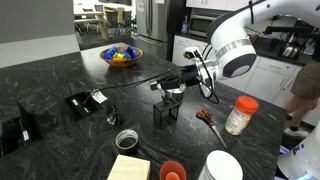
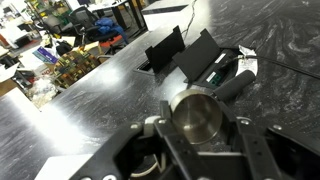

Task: Put the measuring cup into the black object.

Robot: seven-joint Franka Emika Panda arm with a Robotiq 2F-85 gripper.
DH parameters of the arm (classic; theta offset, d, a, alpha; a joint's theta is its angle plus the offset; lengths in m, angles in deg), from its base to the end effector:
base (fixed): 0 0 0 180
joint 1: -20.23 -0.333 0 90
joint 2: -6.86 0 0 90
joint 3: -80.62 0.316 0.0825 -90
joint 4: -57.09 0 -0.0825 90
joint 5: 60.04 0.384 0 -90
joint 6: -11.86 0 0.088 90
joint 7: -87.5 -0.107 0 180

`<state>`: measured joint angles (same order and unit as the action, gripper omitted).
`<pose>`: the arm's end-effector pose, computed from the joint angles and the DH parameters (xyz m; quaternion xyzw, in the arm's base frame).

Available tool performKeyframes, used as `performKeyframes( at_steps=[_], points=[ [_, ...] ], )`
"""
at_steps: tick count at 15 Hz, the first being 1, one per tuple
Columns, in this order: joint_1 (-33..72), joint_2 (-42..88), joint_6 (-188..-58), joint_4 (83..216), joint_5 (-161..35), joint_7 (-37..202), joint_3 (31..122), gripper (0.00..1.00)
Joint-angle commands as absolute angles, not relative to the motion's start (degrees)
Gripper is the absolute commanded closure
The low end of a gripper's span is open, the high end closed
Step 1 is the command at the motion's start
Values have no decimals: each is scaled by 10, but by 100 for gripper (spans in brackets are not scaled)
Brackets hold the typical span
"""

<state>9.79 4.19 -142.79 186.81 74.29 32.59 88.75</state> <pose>0.4976 0.1420 0.3871 -0.1370 0.7971 0.2712 0.5219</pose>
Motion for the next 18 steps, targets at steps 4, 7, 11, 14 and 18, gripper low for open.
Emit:
performKeyframes(
  at_steps=[4, 7, 11, 14, 18],
  points=[
    [109, 44, -1411, 1872, 757, 351, 887, 78],
    [108, 49, -1408, 1873, 757, 350, 888, 78],
    [108, 56, -1402, 1876, 759, 349, 888, 78],
    [108, 57, -1400, 1881, 761, 350, 888, 78],
    [108, 55, -1404, 1888, 764, 355, 888, 78]
  ],
)
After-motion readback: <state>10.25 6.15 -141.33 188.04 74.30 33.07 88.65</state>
